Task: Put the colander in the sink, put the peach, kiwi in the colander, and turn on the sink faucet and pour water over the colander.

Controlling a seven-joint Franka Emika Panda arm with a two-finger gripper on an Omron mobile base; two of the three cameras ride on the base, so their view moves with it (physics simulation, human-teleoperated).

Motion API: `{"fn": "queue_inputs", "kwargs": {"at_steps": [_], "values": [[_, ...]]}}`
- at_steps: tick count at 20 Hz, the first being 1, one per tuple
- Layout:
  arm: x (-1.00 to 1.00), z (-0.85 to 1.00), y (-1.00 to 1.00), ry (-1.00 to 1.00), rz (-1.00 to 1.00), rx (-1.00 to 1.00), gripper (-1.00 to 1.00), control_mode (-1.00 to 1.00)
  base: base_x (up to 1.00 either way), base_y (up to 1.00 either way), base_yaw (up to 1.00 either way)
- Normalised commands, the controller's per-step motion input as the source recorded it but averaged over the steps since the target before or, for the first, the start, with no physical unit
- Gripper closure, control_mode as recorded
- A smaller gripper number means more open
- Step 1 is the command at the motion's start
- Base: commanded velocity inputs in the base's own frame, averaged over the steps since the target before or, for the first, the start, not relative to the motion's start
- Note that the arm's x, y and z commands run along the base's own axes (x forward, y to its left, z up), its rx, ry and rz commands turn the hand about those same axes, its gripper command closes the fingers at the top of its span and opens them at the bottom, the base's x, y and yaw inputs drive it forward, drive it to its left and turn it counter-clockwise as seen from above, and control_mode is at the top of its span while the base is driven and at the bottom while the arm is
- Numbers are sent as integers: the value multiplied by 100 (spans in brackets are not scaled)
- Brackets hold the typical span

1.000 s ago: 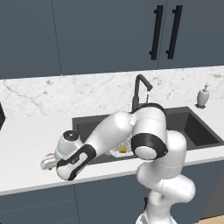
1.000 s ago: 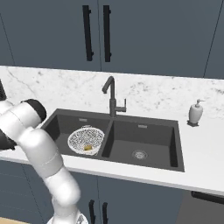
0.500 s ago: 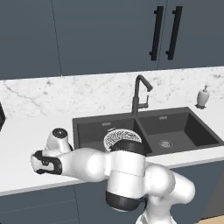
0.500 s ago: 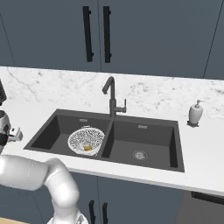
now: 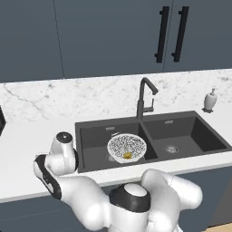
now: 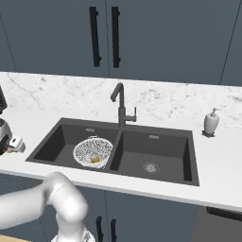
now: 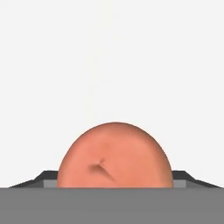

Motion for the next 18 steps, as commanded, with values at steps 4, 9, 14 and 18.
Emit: {"fn": "queue_inputs", "kwargs": {"at_steps": [4, 9, 14, 18], "values": [[-39, 86, -47, -13, -27, 5, 100, -100, 0, 0, 0], [-35, 100, -79, -21, -31, 10, 100, -100, 0, 0, 0], [-13, 100, -87, -11, -38, 10, 100, -100, 0, 0, 0], [-9, 94, -100, 9, -40, 17, 100, -100, 0, 0, 0]]}}
